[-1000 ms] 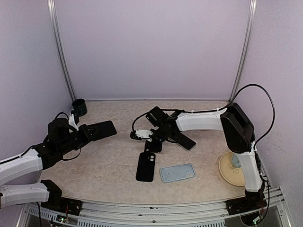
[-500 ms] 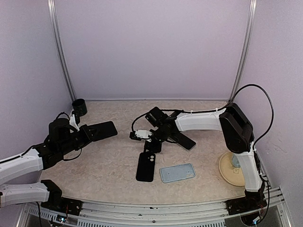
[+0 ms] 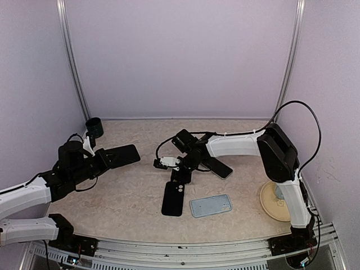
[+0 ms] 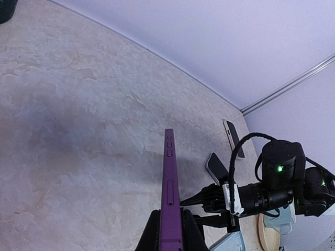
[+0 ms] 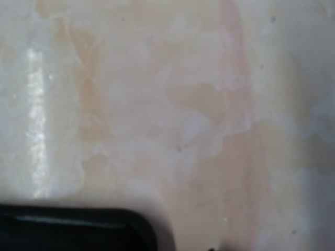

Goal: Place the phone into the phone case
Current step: Move the phone case to the center of the board.

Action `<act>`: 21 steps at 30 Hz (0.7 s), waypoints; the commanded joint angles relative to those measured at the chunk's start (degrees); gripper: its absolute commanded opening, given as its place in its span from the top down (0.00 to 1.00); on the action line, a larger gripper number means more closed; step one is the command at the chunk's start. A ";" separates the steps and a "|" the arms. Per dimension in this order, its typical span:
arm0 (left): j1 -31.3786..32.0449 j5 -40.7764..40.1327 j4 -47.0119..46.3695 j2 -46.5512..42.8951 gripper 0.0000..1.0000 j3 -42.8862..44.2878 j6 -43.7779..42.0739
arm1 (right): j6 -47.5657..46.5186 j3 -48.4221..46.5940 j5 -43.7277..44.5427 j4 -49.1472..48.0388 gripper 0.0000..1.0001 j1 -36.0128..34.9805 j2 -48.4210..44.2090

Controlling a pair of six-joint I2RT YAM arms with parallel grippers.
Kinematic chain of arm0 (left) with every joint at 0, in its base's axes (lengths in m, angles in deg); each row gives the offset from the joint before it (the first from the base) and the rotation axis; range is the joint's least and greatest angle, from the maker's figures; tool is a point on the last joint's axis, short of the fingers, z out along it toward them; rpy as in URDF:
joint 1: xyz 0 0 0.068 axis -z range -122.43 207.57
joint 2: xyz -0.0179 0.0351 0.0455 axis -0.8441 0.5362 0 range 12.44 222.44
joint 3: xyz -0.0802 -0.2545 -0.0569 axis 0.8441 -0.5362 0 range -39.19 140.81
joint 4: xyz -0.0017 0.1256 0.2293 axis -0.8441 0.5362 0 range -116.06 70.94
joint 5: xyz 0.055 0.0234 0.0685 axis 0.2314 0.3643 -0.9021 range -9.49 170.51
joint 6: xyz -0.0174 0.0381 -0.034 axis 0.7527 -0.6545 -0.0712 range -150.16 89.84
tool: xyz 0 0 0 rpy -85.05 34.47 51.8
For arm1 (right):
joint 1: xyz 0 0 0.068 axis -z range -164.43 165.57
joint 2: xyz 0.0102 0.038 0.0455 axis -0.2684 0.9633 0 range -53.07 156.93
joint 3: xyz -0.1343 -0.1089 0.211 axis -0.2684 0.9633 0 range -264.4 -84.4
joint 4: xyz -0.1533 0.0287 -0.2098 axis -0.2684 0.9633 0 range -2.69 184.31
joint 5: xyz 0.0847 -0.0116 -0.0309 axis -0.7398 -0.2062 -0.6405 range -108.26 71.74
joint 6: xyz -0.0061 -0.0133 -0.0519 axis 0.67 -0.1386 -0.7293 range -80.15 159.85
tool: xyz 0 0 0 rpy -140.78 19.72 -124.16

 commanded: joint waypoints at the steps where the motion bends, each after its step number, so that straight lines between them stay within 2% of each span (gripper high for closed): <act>1: 0.41 -0.89 -4.27 -0.38 1.00 -0.24 -0.02 | 0.91 -1.74 0.08 1.36 0.72 -0.63 1.51; 3: 0.49 -0.87 -4.43 -0.25 1.00 -0.43 0.07 | 1.28 -2.37 0.28 1.78 0.79 -0.73 1.91; 7: 0.50 -0.97 -4.58 -0.50 1.00 -0.78 0.04 | 2.46 -4.12 0.42 2.92 1.00 -0.68 2.67; 13: 0.58 -1.47 -4.36 -1.07 1.00 -1.30 0.12 | 6.61 -5.92 3.27 2.62 1.00 -0.63 2.33; 21: 0.65 -1.76 -4.92 -0.61 1.00 -1.49 0.34 | 20.98 -14.17 11.19 4.77 1.00 0.55 6.26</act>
